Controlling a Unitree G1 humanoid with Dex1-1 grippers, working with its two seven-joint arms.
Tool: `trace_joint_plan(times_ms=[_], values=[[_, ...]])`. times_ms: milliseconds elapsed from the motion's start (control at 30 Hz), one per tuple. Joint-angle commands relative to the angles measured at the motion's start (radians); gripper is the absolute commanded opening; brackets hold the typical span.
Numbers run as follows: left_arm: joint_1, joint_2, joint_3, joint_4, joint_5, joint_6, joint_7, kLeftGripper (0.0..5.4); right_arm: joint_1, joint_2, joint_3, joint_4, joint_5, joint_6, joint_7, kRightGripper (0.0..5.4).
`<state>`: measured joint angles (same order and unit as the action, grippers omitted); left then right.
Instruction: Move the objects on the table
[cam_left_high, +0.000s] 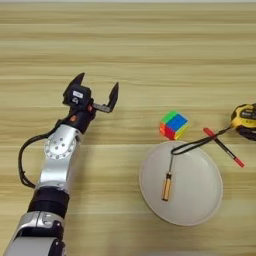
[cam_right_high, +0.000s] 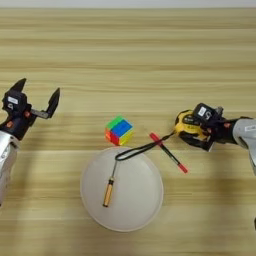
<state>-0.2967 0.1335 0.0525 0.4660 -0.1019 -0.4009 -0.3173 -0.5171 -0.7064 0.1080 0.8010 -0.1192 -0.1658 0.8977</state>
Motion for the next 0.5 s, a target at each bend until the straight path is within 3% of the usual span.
trace_joint_plan(times_ms=[33, 500], values=[[-0.016, 0.005, -0.002, 0.01, 0.007, -0.009, 0.001, 5.4, -0.051, -0.025, 0.011, 0.071, -0.038, -0.03, -0.035, 4.3], [-0.012, 0.007, -0.001, 0.006, 0.005, -0.011, 0.0, 5.4, -0.069, 0.006, 0.056, 0.182, -0.118, -0.059, -0.092, 4.3]])
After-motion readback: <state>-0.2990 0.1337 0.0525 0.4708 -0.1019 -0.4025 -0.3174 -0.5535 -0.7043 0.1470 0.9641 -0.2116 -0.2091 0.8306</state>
